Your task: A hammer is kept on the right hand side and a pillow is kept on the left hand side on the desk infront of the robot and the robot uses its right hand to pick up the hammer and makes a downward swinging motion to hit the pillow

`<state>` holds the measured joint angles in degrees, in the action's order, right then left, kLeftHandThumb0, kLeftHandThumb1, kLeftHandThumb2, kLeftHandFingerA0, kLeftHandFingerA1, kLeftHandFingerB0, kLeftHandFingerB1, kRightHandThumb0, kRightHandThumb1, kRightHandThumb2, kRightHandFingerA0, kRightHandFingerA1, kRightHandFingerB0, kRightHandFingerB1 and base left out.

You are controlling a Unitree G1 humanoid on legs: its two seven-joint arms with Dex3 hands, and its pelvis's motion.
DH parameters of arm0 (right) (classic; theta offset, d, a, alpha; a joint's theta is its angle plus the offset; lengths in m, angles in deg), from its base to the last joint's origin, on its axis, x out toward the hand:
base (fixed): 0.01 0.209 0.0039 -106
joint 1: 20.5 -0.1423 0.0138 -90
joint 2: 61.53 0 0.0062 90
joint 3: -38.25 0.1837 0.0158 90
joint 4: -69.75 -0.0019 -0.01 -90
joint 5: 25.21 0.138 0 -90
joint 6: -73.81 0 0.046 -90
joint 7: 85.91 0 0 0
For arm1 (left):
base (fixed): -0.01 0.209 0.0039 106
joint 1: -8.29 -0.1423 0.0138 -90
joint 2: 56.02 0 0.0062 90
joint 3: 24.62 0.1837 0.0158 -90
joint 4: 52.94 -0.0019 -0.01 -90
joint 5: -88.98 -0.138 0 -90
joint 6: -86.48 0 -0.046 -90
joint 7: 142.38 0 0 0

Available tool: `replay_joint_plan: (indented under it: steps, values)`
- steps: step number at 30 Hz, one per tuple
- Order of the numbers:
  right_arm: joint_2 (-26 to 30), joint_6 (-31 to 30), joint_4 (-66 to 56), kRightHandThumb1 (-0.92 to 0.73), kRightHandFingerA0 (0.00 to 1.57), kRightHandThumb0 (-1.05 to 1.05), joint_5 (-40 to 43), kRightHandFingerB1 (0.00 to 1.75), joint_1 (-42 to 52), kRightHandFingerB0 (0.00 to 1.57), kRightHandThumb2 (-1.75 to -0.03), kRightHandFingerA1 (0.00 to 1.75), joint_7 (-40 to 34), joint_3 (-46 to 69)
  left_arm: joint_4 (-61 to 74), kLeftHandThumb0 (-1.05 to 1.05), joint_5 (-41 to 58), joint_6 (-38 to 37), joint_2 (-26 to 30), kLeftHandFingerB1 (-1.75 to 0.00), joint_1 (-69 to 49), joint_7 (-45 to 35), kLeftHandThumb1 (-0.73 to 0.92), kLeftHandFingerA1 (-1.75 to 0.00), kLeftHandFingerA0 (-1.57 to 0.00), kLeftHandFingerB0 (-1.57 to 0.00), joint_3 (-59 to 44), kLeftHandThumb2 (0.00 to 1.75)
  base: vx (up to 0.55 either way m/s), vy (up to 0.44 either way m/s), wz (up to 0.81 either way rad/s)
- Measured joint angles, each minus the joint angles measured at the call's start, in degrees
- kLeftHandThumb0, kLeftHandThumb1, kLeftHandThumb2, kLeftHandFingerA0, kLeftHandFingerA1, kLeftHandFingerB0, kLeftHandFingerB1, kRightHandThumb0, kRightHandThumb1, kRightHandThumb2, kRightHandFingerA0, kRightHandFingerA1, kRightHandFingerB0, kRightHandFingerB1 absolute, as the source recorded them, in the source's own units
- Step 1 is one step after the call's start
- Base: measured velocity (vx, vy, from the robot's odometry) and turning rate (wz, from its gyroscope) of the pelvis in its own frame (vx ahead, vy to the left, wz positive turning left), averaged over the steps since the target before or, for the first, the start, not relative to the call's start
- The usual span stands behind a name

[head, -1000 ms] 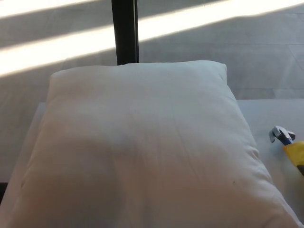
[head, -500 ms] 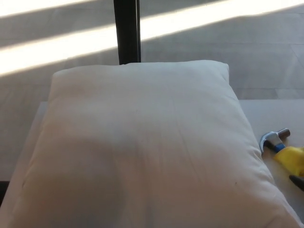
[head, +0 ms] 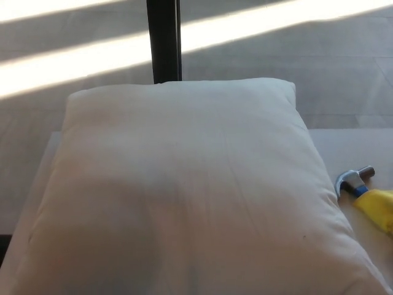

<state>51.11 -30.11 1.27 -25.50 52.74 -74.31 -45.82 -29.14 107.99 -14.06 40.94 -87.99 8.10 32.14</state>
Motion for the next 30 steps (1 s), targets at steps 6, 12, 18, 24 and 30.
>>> replay_joint_plan:
  steps: [6,12,18,24,30]
  values:
    - [0.07,0.28,0.68,-0.6,0.0,-0.73,3.44,0.39,2.84,0.11,-0.97,0.29,0.88,10.7,0.04,-0.54,-0.02,0.0,-0.02,-0.47,0.3,0.0,0.71,-0.57,-0.66,-0.54,0.02,0.62,0.0,0.0,0.0]
    - [-0.06,1.26,3.4,-0.68,0.0,-0.85,6.15,0.23,4.8,0.02,-1.03,0.24,0.44,20.74,0.06,-0.54,-0.04,0.0,-0.03,-0.48,0.72,0.0,0.71,-0.55,-0.63,-0.53,0.04,0.61,0.0,0.0,0.0]
    - [-0.77,2.42,8.82,-0.69,0.02,-0.87,9.13,0.31,6.88,0.08,-1.06,0.32,-0.27,29.99,0.04,-0.53,-0.04,0.0,-0.05,-0.49,1.16,0.01,0.67,-0.58,-0.66,-0.55,0.04,0.61,0.0,0.0,0.0]
    - [-3.39,3.0,14.97,-0.78,0.22,-0.75,12.47,0.42,9.69,0.47,-0.63,0.46,-2.36,40.36,0.03,-0.56,-0.02,0.01,-0.08,-0.49,1.27,0.1,0.66,-0.57,-0.66,-0.56,0.0,0.6,0.0,0.0,0.0]
    - [-6.7,4.03,22.7,-0.77,0.41,-0.8,16.46,0.42,11.43,0.56,-0.64,0.53,-4.86,51.04,0.0,-0.56,-0.01,0.01,-0.09,-0.5,1.37,0.8,0.69,-0.58,-0.69,-0.56,-0.16,0.61,0.0,0.0,0.0]
